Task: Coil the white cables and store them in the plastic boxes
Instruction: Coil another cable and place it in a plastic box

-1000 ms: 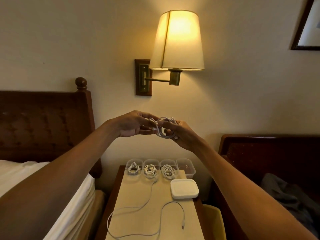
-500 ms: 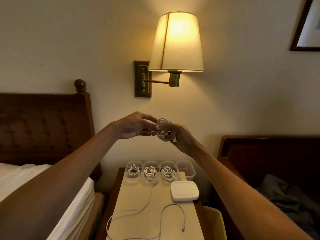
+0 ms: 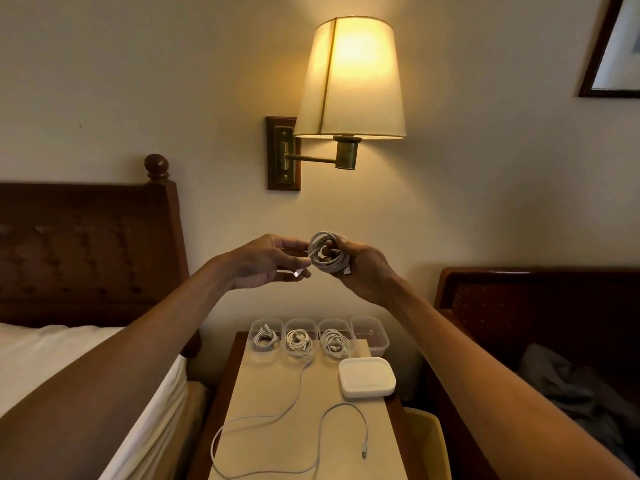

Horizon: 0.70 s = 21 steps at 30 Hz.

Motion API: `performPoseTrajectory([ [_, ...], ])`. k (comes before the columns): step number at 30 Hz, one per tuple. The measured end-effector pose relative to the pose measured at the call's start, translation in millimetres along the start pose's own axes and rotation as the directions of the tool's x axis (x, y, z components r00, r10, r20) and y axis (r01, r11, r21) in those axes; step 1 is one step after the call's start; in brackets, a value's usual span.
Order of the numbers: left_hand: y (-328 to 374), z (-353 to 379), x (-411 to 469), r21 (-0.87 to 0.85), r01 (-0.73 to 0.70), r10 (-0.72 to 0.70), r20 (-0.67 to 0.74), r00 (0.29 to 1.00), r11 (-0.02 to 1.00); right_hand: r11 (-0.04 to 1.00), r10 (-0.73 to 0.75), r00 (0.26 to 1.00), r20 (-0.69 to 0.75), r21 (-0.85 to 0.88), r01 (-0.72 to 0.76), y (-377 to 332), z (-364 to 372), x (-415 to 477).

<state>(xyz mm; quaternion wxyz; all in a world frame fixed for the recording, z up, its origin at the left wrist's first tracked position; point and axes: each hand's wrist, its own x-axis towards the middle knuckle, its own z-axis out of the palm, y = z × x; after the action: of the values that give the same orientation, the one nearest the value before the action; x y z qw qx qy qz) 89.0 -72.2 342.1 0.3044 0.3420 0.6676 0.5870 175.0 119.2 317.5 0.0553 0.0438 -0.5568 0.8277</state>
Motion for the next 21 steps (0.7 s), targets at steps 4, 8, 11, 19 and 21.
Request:
performPoseTrajectory([
  [4,-5.8,8.5,10.4,0.030,0.016,-0.015,-0.023,1.000,0.999,0.992,-0.004,0.999,-0.038,-0.123,-0.001,0.3,-10.3,-1.2],
  [8,-16.7,18.9,22.9,-0.026,-0.004,0.003,-0.050,0.999,1.000,0.889,-0.060,0.989,-0.136,-0.457,-0.009,10.1,-25.6,-1.7],
  [11,-29.3,28.6,35.5,-0.047,-0.012,0.006,-0.123,0.992,0.999,0.893,-0.144,0.966,-0.215,-0.449,0.033,20.1,-42.2,-0.2],
  [19,-75.1,45.2,75.1,-0.093,0.094,-0.107,-0.137,0.985,0.991,0.888,-0.234,0.916,-0.327,-0.455,0.065,54.1,-92.8,7.0],
  [21,-86.9,47.4,87.0,-0.081,0.125,-0.136,-0.145,0.980,0.989,0.888,-0.207,0.924,-0.323,-0.457,0.040,62.2,-107.5,11.1],
])
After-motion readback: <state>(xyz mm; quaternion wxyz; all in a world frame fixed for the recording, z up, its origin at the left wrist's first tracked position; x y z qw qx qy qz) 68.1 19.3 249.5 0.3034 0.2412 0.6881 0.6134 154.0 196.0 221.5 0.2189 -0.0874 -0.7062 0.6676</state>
